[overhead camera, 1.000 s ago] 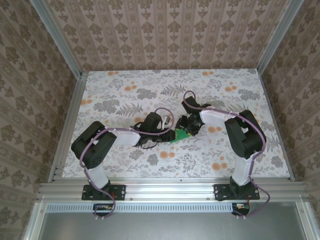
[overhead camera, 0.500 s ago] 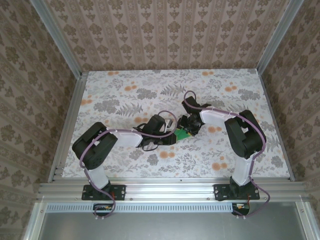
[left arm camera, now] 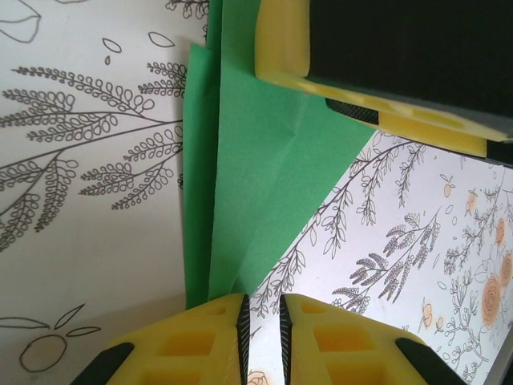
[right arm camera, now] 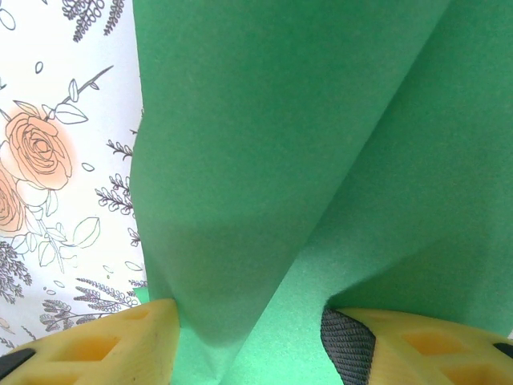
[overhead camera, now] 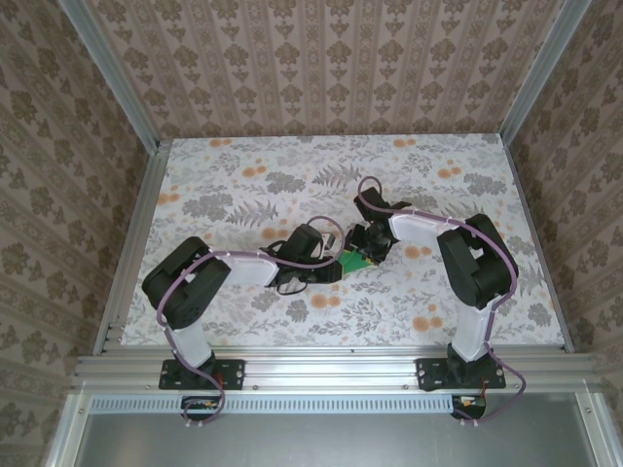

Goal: Fold a paper plane with a square sheet of paper (pick it up from the middle)
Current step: Fourth fold the wing at the center of the table.

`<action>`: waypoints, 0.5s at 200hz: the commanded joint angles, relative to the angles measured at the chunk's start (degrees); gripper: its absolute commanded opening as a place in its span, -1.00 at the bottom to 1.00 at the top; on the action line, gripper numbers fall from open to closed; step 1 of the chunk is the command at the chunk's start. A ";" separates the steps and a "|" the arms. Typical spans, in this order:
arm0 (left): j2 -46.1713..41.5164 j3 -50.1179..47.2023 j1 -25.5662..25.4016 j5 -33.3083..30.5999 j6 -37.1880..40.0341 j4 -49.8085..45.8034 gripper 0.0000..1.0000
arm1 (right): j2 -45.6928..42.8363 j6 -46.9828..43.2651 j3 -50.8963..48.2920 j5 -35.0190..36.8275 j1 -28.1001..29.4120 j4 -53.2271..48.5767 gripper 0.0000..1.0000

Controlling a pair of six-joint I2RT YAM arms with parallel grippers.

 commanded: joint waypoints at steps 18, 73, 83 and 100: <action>1.19 0.70 0.16 -1.59 1.57 -1.60 -0.61 | 10.06 0.91 -6.36 7.66 -0.80 -6.41 0.18; 0.88 0.53 0.22 -2.98 1.87 -2.17 -0.61 | 10.42 1.01 -6.41 8.09 -0.84 -6.60 0.18; 0.91 0.54 0.19 -3.08 1.87 -2.38 -0.61 | 10.54 1.00 -6.41 8.24 -0.80 -6.68 0.18; 0.88 0.35 0.26 -3.31 1.77 -2.35 -0.62 | 10.76 1.01 -6.45 8.50 -0.84 -6.92 0.18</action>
